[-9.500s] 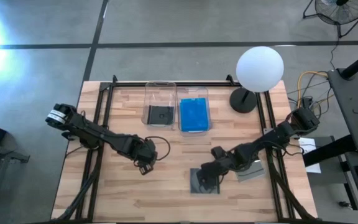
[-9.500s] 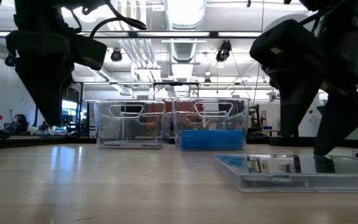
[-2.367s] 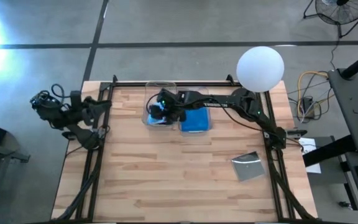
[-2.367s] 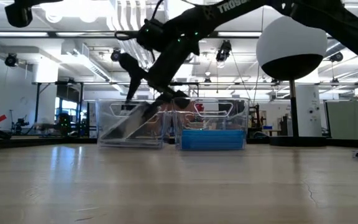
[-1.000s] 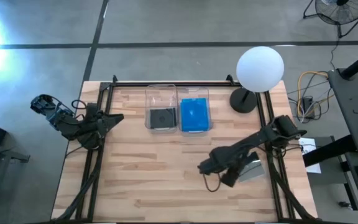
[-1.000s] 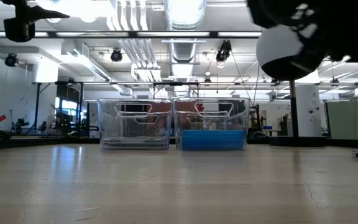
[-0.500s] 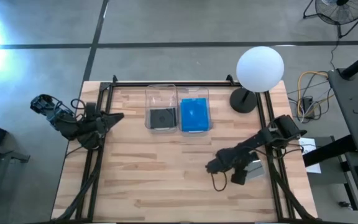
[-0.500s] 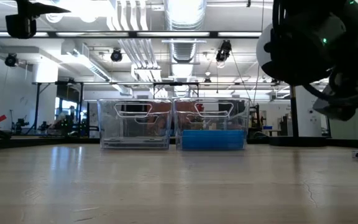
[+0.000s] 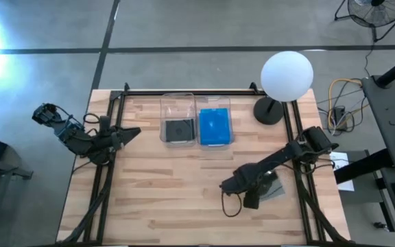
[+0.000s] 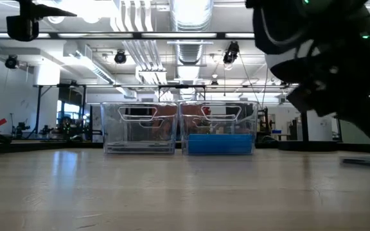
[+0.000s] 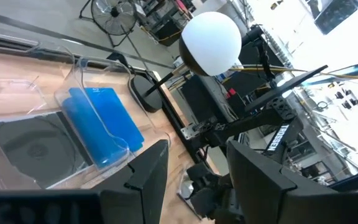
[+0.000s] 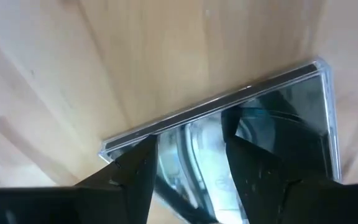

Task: Pick & place jewel cases by type
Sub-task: Put the black CD case into the left transparent bin

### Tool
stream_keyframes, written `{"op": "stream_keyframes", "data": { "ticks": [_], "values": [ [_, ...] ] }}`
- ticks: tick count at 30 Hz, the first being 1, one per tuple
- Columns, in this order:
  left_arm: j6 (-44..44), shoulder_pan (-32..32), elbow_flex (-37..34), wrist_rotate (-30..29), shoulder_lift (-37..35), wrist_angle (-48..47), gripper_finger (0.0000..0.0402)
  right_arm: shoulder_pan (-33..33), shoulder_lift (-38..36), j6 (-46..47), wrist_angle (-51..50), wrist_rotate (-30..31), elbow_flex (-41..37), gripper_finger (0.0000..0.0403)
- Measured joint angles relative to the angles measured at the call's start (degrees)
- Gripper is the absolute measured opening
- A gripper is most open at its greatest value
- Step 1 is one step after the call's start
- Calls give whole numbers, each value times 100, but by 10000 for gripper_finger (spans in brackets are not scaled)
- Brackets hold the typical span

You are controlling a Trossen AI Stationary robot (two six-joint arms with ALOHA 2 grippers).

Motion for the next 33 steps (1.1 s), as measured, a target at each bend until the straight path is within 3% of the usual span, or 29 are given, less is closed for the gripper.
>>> {"op": "stream_keyframes", "data": {
  "ticks": [3, 8, 13, 23, 27, 33],
  "values": [
    [-14, 2, 0, 0, 37, 1, 149, -4, -80, 86, 196, 506, 205, 184],
    [-18, 2, 0, 1, 50, 2, 149, -123, -312, 98, 1014, 1944, 652, 178],
    [-50, 13, 0, 4, 50, 10, 149, -497, -335, 361, 893, 2193, 1028, 178],
    [-59, 13, 0, 17, 54, 46, 149, -1123, -331, 1384, -1038, 1111, 298, 178],
    [-59, 13, 0, 19, 54, 46, 149, -1328, -329, 1577, -818, 278, -215, 178],
    [-76, 13, 0, 42, 54, 46, 149, -1383, -368, 1729, -350, -234, -733, 178]
  ]
}}
